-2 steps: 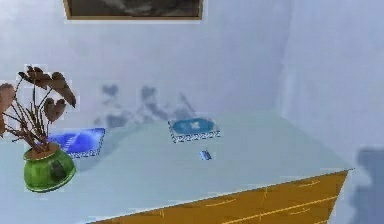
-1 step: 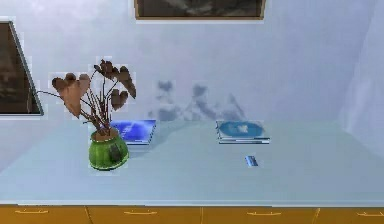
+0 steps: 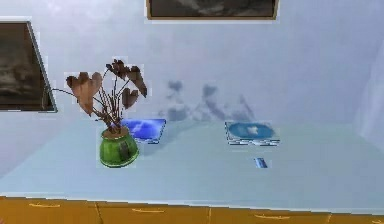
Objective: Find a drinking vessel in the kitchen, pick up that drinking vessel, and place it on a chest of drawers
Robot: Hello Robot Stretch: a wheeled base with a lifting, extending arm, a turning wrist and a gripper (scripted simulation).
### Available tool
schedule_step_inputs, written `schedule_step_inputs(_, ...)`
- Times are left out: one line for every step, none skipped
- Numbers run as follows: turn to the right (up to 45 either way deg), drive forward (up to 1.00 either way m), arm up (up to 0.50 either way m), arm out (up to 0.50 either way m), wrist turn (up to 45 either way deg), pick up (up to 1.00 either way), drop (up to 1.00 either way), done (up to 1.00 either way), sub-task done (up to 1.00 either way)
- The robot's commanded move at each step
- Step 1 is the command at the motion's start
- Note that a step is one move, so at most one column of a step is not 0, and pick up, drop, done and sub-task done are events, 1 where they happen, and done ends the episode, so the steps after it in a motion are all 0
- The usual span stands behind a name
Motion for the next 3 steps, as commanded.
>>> schedule_step_inputs(15.0,0.00,0.00,0.00,0.0,0.00,0.00,0.00,0.00)
schedule_step_inputs(-6.0,0.00,0.00,0.00,0.0,0.00,0.00,0.00,0.00)
schedule_step_inputs(0.0,0.40,0.00,0.00,0.0,0.00,0.00,0.00,0.00)
